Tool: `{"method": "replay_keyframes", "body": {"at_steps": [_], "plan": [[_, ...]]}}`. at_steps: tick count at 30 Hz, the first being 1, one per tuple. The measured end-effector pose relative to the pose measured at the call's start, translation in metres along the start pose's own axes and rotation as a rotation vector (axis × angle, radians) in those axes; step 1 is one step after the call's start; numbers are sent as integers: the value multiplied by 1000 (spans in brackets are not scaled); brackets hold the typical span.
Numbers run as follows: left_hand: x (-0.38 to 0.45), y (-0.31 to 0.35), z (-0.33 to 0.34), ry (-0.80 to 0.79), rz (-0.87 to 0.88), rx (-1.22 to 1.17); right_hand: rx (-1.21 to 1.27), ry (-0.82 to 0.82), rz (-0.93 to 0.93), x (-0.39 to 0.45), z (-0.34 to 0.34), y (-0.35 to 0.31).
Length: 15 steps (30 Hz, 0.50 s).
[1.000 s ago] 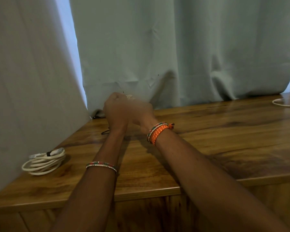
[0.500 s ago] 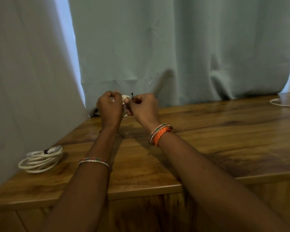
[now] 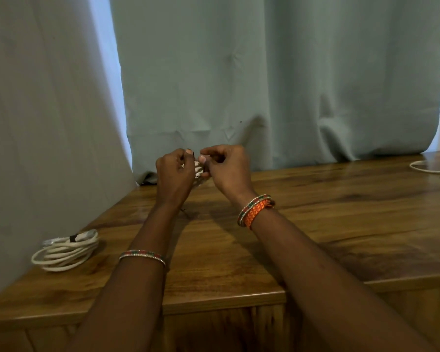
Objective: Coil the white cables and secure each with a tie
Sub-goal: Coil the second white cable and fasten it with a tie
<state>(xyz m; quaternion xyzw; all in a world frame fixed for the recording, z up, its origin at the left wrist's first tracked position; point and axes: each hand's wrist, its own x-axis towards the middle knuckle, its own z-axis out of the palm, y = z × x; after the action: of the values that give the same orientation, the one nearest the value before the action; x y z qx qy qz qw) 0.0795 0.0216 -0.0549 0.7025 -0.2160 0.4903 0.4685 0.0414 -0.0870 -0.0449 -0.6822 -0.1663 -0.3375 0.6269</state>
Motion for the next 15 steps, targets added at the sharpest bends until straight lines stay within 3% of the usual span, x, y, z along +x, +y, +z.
{"method": "replay_keyframes", "body": {"at_steps": [6, 15], "plan": [[2, 4, 2, 25, 17, -41, 109, -37, 103, 10, -10, -2], [6, 4, -2, 31, 29, -68, -76, -44, -50, 10, -3, 1]]}}
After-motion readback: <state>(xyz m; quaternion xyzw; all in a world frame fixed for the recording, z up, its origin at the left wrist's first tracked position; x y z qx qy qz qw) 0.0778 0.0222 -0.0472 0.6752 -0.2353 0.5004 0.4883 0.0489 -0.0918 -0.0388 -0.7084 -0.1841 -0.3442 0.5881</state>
